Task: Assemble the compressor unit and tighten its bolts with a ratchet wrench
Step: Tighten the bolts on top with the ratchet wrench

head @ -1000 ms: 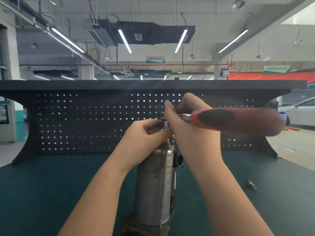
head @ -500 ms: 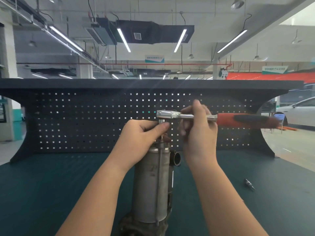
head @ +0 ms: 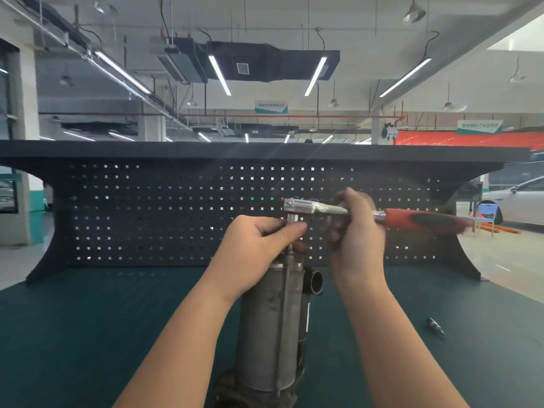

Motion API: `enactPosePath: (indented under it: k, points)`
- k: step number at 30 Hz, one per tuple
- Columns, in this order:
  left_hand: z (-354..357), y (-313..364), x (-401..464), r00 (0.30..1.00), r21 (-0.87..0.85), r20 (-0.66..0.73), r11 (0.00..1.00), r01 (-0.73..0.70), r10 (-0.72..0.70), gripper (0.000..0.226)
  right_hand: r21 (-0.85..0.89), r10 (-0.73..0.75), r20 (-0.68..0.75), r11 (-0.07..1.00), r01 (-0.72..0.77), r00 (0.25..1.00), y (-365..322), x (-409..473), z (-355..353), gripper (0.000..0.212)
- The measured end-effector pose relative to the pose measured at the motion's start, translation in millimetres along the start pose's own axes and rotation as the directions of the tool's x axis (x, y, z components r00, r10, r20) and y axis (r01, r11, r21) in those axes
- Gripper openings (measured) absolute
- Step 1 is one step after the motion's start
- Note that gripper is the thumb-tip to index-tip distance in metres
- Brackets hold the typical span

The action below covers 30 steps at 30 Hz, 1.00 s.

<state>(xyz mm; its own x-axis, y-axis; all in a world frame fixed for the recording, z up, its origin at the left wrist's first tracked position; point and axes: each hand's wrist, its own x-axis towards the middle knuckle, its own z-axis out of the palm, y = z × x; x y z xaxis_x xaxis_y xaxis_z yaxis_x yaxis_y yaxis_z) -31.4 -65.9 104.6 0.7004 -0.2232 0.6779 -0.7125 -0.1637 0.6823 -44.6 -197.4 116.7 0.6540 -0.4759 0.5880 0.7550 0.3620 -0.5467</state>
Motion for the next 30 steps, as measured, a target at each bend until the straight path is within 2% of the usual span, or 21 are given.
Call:
enactPosePath:
  k: [1, 2, 4, 5, 8, 9, 11, 12, 13, 14, 15, 17, 19, 20, 21, 22, 24, 25, 27, 28, 30]
  points:
    - [0, -2, 1, 1.000, 0.007, -0.011, 1.000, -0.007, 0.007, 0.019, 0.121, 0.130, -0.040, 0.985, -0.124, 0.991, 3, 0, 1, 0.030]
    - [0, -1, 1, 1.000, -0.010, -0.015, 1.000, -0.006, 0.006, 0.018, 0.109, 0.128, -0.061, 0.987, -0.121, 0.990, 6, -1, 2, 0.033]
    - [1, 0, 1, 1.000, -0.075, 0.003, 0.997, -0.001, 0.001, 0.011, -0.176, -0.182, -0.005, 0.968, 0.179, 0.983, 2, -6, 8, 0.038]
    - [0, 0, 1, 1.000, -0.091, 0.009, 0.996, -0.006, 0.007, 0.009, -0.325, -0.339, 0.127, 0.873, 0.362, 0.932, -2, -9, 12, 0.037]
    - [-2, 4, 0, 1.000, -0.078, 0.010, 0.997, -0.008, 0.009, 0.030, -0.498, -0.476, 0.399, 0.606, 0.621, 0.784, -6, -18, 19, 0.036]
    - [-4, 2, 1, 1.000, -0.061, 0.017, 0.998, -0.005, 0.006, 0.028, -0.505, -0.464, 0.387, 0.617, 0.604, 0.797, -5, -17, 15, 0.038]
    - [-8, 1, 1, 1.000, -0.017, 0.020, 1.000, 0.015, -0.014, 0.019, -0.331, -0.336, 0.215, 0.858, 0.392, 0.917, 1, -6, 5, 0.039]
    - [-10, 0, 1, 0.999, -0.009, 0.016, 1.000, 0.029, -0.029, 0.018, -0.104, -0.116, 0.122, 0.986, 0.129, 0.986, 4, 0, 2, 0.038]
    - [-12, -6, 3, 0.999, 0.007, 0.014, 1.000, 0.029, -0.029, 0.018, 0.127, 0.157, 0.109, 0.977, -0.171, 0.981, 9, 4, 2, 0.035]
    - [-12, -4, 2, 0.999, 0.013, 0.013, 0.999, 0.038, -0.039, 0.017, 0.235, 0.302, 0.129, 0.916, -0.325, 0.945, 15, 2, 1, 0.034]
    - [-13, -6, 3, 0.999, 0.011, 0.017, 0.999, 0.035, -0.035, 0.017, 0.229, 0.321, 0.122, 0.912, -0.341, 0.939, 15, 0, 3, 0.034]
    - [-14, -5, 2, 0.999, -0.059, 0.033, 0.997, 0.041, -0.040, 0.021, -0.032, -0.017, 0.110, 0.999, 0.021, 0.994, 12, -5, 5, 0.040]
    - [-15, -4, 1, 0.999, -0.108, 0.031, 0.993, 0.046, -0.043, 0.017, -0.456, -0.269, 0.326, 0.795, 0.400, 0.906, 1, 1, 16, 0.042]
    - [-14, -2, 0, 0.999, -0.103, 0.025, 0.994, 0.039, -0.037, 0.017, -0.605, -0.219, 0.445, 0.641, 0.472, 0.868, -3, 6, 24, 0.044]
    - [-13, -4, 1, 1.000, -0.080, 0.021, 0.997, 0.020, -0.019, 0.026, -0.680, -0.128, 0.486, 0.567, 0.465, 0.865, -7, 8, 28, 0.045]
    - [-12, -1, 0, 0.999, -0.083, 0.023, 0.996, 0.025, -0.023, 0.030, -0.664, -0.132, 0.486, 0.587, 0.464, 0.864, -7, 8, 26, 0.046]
    - [-11, 0, 0, 0.999, -0.101, 0.038, 0.994, 0.040, -0.036, 0.021, -0.443, -0.262, 0.318, 0.808, 0.387, 0.911, -2, 5, 12, 0.042]
    - [-11, -2, 1, 0.998, -0.104, 0.043, 0.994, 0.042, -0.038, 0.019, -0.194, -0.156, 0.203, 0.961, 0.196, 0.967, 0, 5, 5, 0.039]
    - [-10, -2, 0, 0.999, -0.094, 0.033, 0.995, 0.040, -0.037, 0.020, 0.182, 0.215, 0.155, 0.953, -0.242, 0.964, 8, 7, -2, 0.036]
    - [-10, -2, 1, 0.999, -0.090, 0.025, 0.995, 0.040, -0.038, 0.022, 0.166, 0.243, 0.153, 0.949, -0.268, 0.958, 9, 7, -1, 0.035]
    - [-9, 0, 0, 0.999, -0.134, 0.025, 0.990, 0.043, -0.040, 0.026, -0.106, -0.015, 0.143, 0.994, 0.030, 0.990, 4, 5, 5, 0.037]
